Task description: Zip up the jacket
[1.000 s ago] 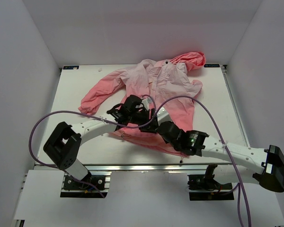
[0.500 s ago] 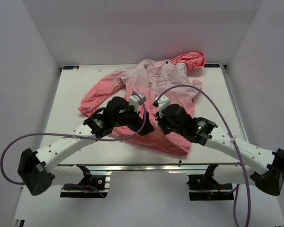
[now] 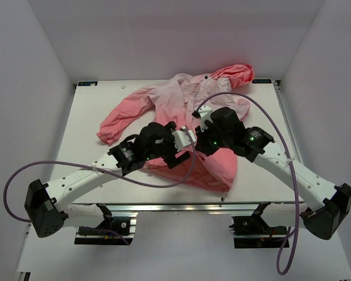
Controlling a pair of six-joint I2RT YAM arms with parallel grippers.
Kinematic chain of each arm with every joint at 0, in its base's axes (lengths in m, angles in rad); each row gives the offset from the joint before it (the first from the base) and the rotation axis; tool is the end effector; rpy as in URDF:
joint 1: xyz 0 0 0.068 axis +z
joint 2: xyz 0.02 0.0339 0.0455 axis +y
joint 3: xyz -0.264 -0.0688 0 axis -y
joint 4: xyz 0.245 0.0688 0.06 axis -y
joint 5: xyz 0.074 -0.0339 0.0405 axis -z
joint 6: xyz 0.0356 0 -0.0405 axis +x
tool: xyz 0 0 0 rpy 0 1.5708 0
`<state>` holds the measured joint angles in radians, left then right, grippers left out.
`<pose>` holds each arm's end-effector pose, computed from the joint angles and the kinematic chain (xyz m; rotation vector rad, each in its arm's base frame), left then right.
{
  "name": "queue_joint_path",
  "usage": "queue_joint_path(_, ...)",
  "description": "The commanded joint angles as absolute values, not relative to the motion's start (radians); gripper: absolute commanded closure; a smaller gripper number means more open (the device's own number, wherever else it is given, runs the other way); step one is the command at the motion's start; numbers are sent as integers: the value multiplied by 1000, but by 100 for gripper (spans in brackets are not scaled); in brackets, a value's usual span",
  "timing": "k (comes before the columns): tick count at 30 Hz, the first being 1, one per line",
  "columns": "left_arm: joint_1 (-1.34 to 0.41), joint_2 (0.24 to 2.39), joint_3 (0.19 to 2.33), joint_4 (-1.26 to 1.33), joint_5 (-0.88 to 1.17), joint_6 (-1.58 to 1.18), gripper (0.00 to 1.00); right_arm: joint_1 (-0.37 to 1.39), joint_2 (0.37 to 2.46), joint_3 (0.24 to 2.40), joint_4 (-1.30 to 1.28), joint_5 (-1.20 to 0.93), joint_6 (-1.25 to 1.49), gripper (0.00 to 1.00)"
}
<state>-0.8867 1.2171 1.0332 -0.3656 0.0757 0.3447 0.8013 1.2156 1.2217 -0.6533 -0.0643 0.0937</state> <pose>0.1709 -0.2139 0.3182 1.2755 1.7243 -0.3998 0.1794 0.1885 0.3565 -0.8224 2.1217 0.5560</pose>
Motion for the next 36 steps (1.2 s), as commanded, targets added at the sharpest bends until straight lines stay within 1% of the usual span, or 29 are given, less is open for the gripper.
queue_joint_path(1, -946, 1224, 1075, -353, -51, 572, 4, 781, 1239, 1285, -670, -167, 86, 100)
queue_joint_path(4, -951, 1226, 1071, -350, -11, 606, 5, 770, 1253, 1292, -669, -173, 95, 100)
queue_joint_path(7, -953, 1209, 1028, -292, 44, 621, 5, 759, 1262, 1304, -669, -182, 103, 100)
queue_joint_path(10, -953, 1230, 1026, -262, 31, 632, 13, 756, 1264, 1313, -669, -218, 100, 100)
queue_joint_path(12, -953, 1253, 1038, -275, 31, 638, 25, 753, 1262, 1315, -669, -229, 98, 100)
queue_joint_path(16, -953, 1301, 1061, -301, 116, 687, 26, 739, 1272, 1315, -666, -248, 95, 100)
queue_joint_path(19, -953, 1304, 1065, -293, 141, 699, 27, 730, 1273, 1313, -661, -268, 97, 100)
queue_joint_path(21, -953, 1298, 1060, -281, 146, 699, 31, 727, 1275, 1313, -661, -273, 95, 100)
queue_joint_path(24, -953, 1290, 1058, -261, 156, 703, 35, 724, 1279, 1310, -663, -278, 94, 100)
queue_joint_path(29, -953, 1295, 1063, -229, 138, 703, 35, 724, 1281, 1305, -666, -285, 94, 100)
queue_joint_path(30, -953, 1296, 1068, -224, 132, 701, 37, 723, 1281, 1305, -664, -285, 95, 100)
queue_joint_path(32, -953, 1307, 1072, -229, 123, 706, 43, 724, 1281, 1304, -663, -287, 97, 100)
queue_joint_path(34, -953, 1313, 1084, -235, 126, 704, 52, 724, 1282, 1302, -663, -284, 97, 100)
queue_joint_path(35, -953, 1316, 1091, -241, 130, 704, 64, 723, 1284, 1302, -661, -279, 98, 100)
queue_joint_path(36, -953, 1319, 1094, -241, 132, 704, 69, 724, 1285, 1304, -661, -273, 101, 100)
